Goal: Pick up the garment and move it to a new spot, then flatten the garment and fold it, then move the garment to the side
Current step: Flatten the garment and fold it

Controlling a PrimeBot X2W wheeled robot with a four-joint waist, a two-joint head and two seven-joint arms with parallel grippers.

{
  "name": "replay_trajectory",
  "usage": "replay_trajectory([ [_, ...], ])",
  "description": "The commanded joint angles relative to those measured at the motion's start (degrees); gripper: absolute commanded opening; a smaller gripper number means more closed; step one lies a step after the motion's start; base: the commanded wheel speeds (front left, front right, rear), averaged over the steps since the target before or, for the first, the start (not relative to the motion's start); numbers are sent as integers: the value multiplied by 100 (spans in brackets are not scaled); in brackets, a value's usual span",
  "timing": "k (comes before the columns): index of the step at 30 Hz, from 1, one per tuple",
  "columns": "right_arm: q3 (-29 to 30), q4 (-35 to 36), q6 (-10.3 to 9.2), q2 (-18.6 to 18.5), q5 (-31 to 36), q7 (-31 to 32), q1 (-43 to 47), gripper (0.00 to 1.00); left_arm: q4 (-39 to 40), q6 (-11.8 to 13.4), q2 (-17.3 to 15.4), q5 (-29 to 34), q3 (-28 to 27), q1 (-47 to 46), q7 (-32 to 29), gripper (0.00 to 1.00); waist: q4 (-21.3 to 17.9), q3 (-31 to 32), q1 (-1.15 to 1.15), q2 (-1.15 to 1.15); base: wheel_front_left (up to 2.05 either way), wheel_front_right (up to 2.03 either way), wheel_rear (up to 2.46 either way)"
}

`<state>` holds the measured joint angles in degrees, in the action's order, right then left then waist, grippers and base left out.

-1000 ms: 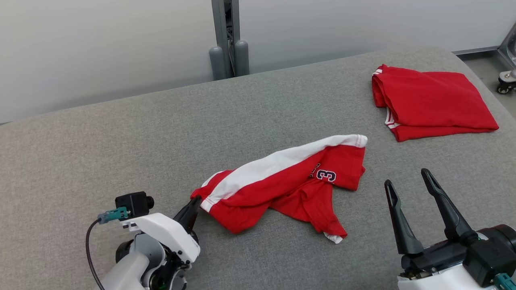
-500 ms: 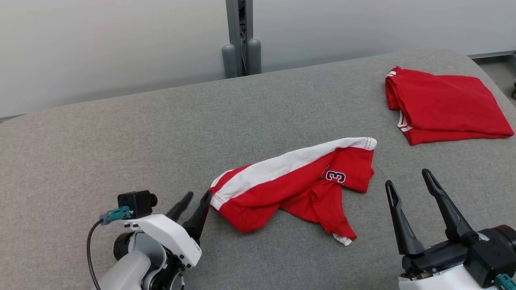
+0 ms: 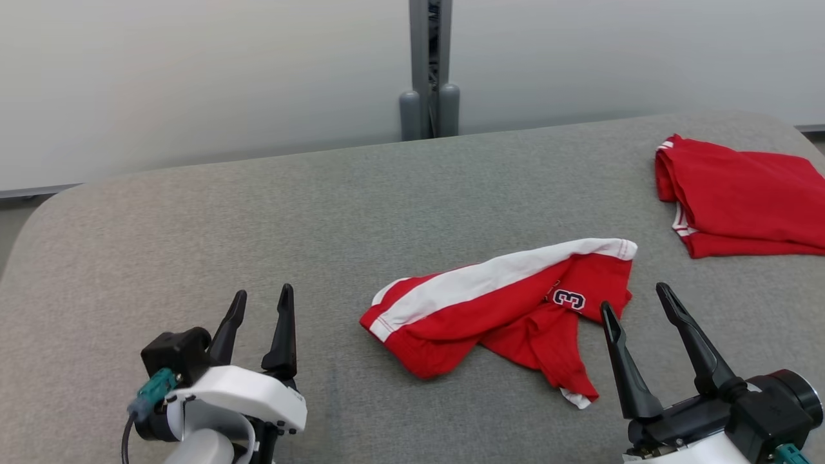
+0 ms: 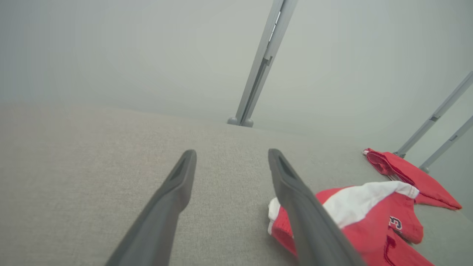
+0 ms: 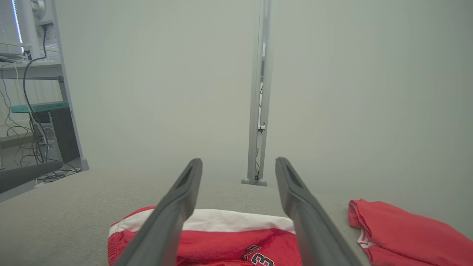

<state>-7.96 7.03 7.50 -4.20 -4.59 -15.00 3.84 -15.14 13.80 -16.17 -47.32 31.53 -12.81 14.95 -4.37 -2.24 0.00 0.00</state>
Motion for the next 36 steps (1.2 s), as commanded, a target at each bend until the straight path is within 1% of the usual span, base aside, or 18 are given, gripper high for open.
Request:
replay_trajectory([
  [1,-2,-16,-2,-6,-42,-29,3,100,269,88,74,274,-222,278,19,100,161,72,0,0,0,0,0],
  [6,5,-121,-2,26,-59,-29,-31,100,1167,210,401,1285,-1024,958,21,100,392,153,0,0,0,0,0],
  [9,59,-213,-2,51,-111,-29,-22,100,1557,180,628,1908,-1372,1336,21,100,494,206,0,0,0,0,0],
  [10,59,-213,-2,51,-111,-29,-22,100,1557,180,628,1908,-1372,1336,21,100,494,206,0,0,0,0,0],
  [13,90,-417,-2,70,-166,-28,23,100,1837,77,757,2545,-1587,1613,22,100,569,264,0,0,0,0,0],
  [15,114,-570,-2,80,-204,-29,56,100,1960,-39,885,2844,-1679,1787,22,100,609,310,0,0,0,0,0],
  [17,151,-700,-2,89,-245,-29,89,100,1981,-146,941,3103,-1727,1950,23,100,636,358,0,0,0,0,0],
  [22,182,-941,-2,106,-325,-28,199,100,1828,-383,1111,3474,-1824,2245,23,100,641,483,0,0,0,0,0],
  [25,204,-1070,-2,112,-347,-28,299,100,1719,-475,1190,3629,-1880,2383,23,100,632,545,0,0,0,0,0],
  [36,236,-1089,-2,119,-337,-28,570,100,1594,-599,1293,4037,-2053,2571,23,100,572,650,0,0,0,0,0],
])
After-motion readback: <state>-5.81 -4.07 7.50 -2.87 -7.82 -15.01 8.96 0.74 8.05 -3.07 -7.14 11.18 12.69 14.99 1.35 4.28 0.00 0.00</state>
